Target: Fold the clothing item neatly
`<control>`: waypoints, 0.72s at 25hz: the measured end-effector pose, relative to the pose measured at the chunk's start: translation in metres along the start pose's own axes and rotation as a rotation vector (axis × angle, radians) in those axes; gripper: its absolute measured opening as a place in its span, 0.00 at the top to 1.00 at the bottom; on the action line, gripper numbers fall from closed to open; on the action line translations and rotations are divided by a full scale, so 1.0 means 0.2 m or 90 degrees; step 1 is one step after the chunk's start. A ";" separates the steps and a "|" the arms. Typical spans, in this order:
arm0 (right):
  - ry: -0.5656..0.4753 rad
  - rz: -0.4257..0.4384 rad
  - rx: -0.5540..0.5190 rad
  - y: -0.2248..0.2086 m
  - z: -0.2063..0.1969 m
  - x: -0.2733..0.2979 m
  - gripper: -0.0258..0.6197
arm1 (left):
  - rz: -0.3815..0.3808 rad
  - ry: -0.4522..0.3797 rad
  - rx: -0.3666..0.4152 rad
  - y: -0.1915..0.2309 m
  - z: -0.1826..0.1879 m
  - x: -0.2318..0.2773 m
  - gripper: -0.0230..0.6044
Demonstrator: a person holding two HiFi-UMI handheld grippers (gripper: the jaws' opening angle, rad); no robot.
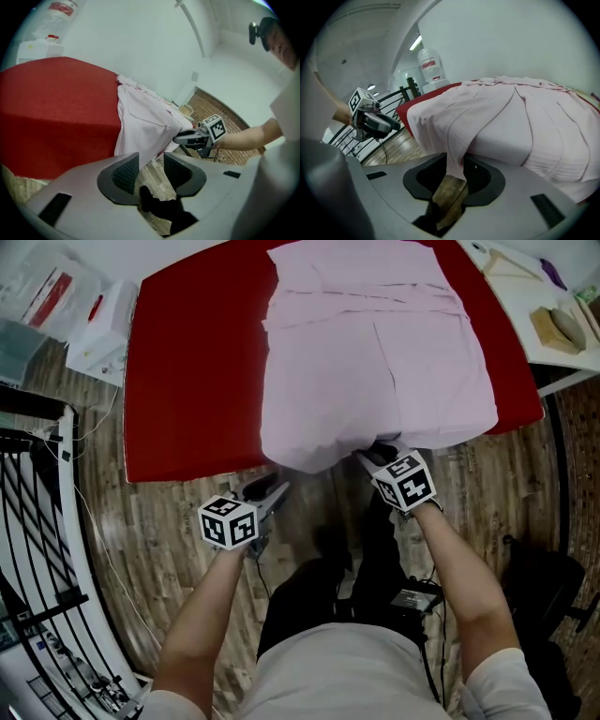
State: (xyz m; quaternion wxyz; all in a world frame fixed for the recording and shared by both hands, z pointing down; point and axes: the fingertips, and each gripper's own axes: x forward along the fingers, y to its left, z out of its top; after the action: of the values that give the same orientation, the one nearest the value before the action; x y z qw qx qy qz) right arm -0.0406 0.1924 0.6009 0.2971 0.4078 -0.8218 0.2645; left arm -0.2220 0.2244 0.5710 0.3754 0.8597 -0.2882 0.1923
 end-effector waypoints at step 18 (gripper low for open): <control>-0.022 -0.065 0.011 -0.10 -0.03 -0.30 0.93 | 0.007 0.049 -0.010 0.07 -0.06 0.13 0.69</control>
State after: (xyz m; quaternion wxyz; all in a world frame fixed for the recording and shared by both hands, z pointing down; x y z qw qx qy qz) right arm 0.0082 0.2170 0.5662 0.2921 0.4567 -0.8025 0.2491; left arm -0.2126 0.2173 0.6000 0.3917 0.8472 -0.2793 0.2253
